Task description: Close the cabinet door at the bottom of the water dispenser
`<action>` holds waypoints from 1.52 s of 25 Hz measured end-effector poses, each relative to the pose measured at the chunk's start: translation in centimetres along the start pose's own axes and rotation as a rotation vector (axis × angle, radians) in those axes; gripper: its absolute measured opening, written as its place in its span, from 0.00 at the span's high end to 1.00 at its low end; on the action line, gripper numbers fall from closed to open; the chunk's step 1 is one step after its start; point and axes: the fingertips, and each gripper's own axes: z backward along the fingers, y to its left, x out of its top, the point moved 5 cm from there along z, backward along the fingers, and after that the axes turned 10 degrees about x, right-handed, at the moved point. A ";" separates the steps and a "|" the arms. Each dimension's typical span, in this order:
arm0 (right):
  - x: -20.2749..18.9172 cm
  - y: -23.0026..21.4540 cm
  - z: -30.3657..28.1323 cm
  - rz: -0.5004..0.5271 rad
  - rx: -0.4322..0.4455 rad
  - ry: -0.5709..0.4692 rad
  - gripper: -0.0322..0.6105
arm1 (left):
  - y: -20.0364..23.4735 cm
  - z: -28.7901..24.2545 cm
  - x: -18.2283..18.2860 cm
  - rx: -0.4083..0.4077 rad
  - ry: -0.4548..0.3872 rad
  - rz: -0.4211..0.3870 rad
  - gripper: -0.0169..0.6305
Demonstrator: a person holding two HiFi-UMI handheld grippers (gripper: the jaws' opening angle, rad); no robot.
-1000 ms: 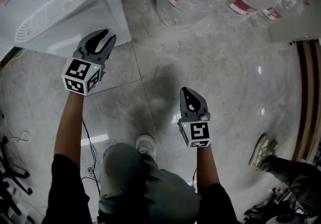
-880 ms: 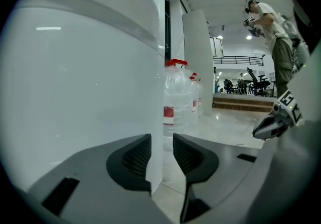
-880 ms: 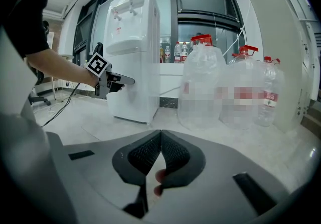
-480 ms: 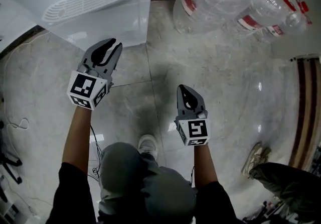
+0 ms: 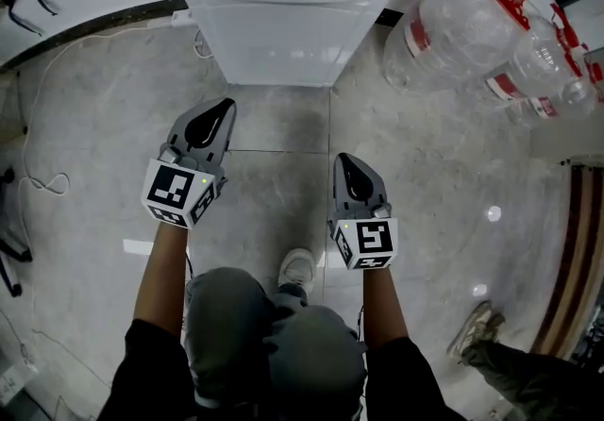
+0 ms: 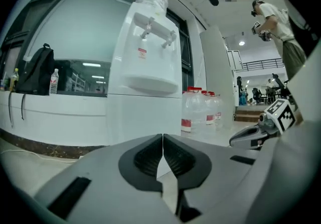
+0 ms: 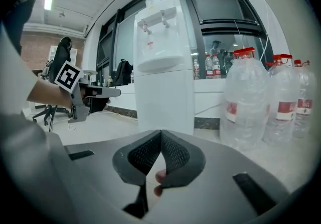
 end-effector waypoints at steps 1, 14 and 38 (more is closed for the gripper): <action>0.2 0.6 -0.4 0.005 0.009 -0.006 0.93 | 0.5 0.9 -0.2 0.011 0.002 -0.001 0.95; 5.2 4.6 0.3 0.050 0.044 -0.019 0.93 | 1.2 7.8 0.6 0.031 0.046 0.016 0.95; 37.6 10.1 13.4 0.040 0.095 0.022 0.93 | 0.9 19.4 33.2 0.125 0.094 0.094 0.95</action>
